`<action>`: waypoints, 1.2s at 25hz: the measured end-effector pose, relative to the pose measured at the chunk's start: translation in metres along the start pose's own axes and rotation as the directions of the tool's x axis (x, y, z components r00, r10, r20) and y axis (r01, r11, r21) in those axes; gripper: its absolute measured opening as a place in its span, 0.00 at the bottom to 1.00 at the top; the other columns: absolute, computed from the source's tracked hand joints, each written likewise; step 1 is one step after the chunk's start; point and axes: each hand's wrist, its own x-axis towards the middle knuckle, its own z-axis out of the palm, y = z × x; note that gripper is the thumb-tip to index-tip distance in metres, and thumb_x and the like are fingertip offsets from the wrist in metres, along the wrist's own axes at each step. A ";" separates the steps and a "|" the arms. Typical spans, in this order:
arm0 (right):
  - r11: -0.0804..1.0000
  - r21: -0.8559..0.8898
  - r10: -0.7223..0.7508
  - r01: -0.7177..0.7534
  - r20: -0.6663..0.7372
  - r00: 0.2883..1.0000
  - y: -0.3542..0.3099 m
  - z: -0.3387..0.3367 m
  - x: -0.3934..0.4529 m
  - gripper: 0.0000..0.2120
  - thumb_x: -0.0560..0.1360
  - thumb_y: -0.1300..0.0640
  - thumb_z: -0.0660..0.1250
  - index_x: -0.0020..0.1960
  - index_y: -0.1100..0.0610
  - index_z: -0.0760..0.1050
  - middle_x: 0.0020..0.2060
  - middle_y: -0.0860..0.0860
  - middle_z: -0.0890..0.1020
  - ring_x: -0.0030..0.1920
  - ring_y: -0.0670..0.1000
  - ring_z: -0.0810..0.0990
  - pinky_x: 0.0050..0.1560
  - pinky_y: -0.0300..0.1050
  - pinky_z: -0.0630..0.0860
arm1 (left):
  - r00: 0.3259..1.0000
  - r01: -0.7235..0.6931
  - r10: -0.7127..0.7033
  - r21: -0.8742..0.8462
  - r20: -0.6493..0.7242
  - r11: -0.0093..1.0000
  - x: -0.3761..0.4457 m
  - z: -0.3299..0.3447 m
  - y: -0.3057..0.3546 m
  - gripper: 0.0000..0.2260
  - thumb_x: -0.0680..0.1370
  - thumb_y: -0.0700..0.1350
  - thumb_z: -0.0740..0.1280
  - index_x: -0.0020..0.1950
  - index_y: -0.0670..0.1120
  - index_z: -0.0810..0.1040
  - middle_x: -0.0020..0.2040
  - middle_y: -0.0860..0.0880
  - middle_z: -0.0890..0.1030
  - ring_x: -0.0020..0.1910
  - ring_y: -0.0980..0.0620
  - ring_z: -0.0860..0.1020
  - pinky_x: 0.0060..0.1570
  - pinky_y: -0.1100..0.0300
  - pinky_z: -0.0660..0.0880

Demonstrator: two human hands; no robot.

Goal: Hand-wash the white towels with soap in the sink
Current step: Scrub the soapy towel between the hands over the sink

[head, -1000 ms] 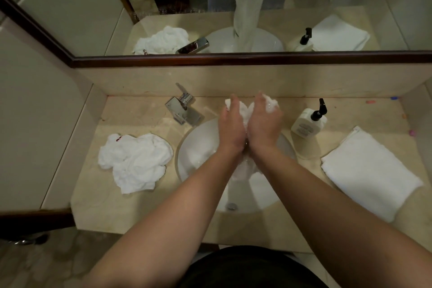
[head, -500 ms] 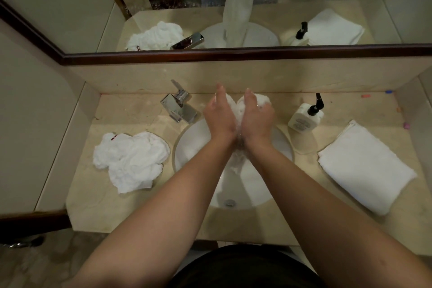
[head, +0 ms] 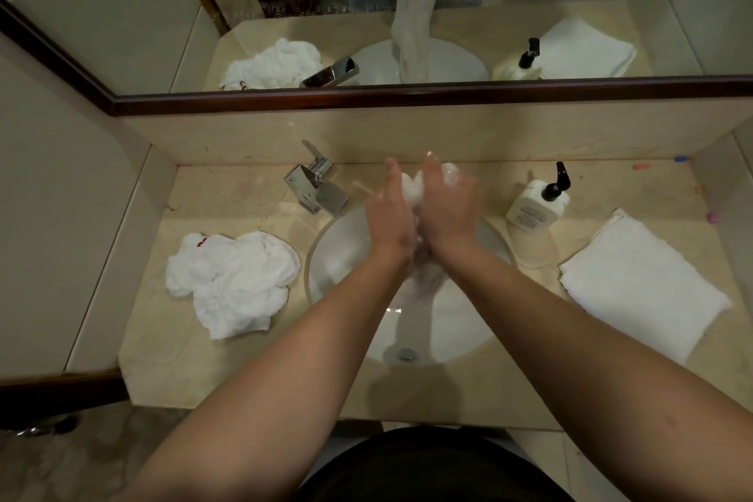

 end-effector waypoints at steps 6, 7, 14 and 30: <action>0.999 -0.021 -0.024 0.025 0.081 0.996 0.008 0.015 -0.016 0.24 0.82 0.48 0.60 0.29 0.57 0.71 0.26 0.53 0.76 0.27 0.51 0.74 0.31 0.45 0.69 | 0.986 0.159 -0.164 -0.102 -0.037 0.982 0.021 -0.007 0.015 0.35 0.76 0.70 0.61 0.64 0.40 0.77 0.61 0.39 0.81 0.54 0.44 0.82 0.50 0.50 0.81; 1.000 -0.012 0.025 -0.025 0.029 0.999 0.004 0.012 -0.004 0.24 0.82 0.48 0.59 0.30 0.56 0.71 0.26 0.51 0.76 0.27 0.49 0.73 0.31 0.44 0.69 | 0.991 0.128 -0.130 -0.064 -0.024 0.990 0.016 -0.002 0.012 0.32 0.77 0.69 0.59 0.59 0.41 0.80 0.57 0.40 0.83 0.53 0.44 0.83 0.51 0.50 0.81; 0.989 -0.115 -0.079 0.098 0.159 0.984 0.005 0.008 -0.016 0.30 0.77 0.33 0.60 0.28 0.56 0.71 0.23 0.51 0.75 0.24 0.47 0.74 0.26 0.40 0.67 | 0.987 0.158 -0.156 -0.048 0.041 0.986 0.025 -0.004 0.010 0.32 0.80 0.69 0.54 0.40 0.42 0.80 0.36 0.41 0.81 0.34 0.49 0.81 0.35 0.57 0.78; 0.994 -0.109 -0.022 0.031 0.082 0.996 0.002 0.024 0.012 0.25 0.81 0.40 0.58 0.30 0.51 0.71 0.26 0.47 0.76 0.29 0.47 0.76 0.33 0.46 0.71 | 0.986 0.150 -0.152 0.045 0.066 0.988 0.039 -0.002 0.014 0.45 0.75 0.75 0.52 0.61 0.33 0.77 0.56 0.33 0.81 0.57 0.37 0.81 0.50 0.47 0.81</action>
